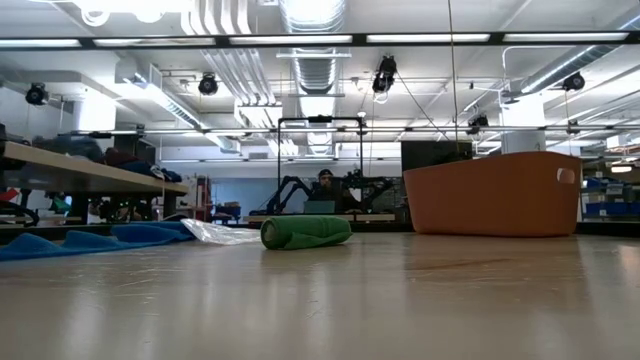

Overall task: Roll bandage
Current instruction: Open the right transparent zip bag

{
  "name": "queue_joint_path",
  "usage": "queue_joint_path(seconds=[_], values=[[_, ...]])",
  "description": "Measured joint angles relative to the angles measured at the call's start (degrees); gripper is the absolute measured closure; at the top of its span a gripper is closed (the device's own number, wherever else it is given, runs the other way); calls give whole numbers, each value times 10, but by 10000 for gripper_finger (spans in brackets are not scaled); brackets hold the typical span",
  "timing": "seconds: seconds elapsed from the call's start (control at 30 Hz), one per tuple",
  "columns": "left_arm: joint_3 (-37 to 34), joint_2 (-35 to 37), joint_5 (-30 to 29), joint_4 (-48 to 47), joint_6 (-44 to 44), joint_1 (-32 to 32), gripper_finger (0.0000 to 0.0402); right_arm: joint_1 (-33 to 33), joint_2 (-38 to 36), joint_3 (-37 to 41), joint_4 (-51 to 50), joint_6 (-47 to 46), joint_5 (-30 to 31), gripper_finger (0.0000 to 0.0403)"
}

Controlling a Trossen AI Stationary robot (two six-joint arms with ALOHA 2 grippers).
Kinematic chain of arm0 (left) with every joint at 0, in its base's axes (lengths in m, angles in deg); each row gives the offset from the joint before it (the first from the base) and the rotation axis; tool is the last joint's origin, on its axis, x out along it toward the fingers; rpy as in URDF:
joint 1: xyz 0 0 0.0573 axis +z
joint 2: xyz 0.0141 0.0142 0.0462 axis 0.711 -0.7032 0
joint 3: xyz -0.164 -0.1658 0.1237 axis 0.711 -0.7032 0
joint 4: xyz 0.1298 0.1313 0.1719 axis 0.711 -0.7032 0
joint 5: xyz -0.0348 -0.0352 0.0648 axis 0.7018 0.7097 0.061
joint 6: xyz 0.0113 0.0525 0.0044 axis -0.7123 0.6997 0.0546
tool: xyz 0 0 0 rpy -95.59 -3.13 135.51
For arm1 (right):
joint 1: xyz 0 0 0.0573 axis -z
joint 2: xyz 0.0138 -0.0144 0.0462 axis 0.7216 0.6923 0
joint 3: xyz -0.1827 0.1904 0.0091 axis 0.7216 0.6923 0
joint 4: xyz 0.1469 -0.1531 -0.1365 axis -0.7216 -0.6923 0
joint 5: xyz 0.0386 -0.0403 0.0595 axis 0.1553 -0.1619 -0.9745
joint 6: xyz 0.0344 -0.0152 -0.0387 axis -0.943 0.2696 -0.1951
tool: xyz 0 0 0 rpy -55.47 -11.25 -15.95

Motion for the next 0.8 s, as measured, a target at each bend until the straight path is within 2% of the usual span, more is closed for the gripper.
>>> queue_joint_path(seconds=[0.1, 0.2, 0.4, 0.5, 0.63, 0.8], values=[[-18, 0, -6, -74, 7, 3, 395, 0, 1, 2, -55, -6, 6, 272], [-74, 2, -16, -103, 7, 5, 383, 0, 7, 11, -85, -17, 16, 268], [-236, 6, -17, -70, 14, 6, 338, 0, 16, 70, -84, -14, 16, 258], [-327, 6, -17, -31, -4, 6, 306, -4, 16, 114, -85, -25, 15, 253], [-449, 5, -16, 43, -69, 6, 252, -14, 16, 162, -85, -55, 15, 246], [-564, 5, -16, 183, -120, 0, 180, -23, 15, 194, -83, -74, 15, 238]])
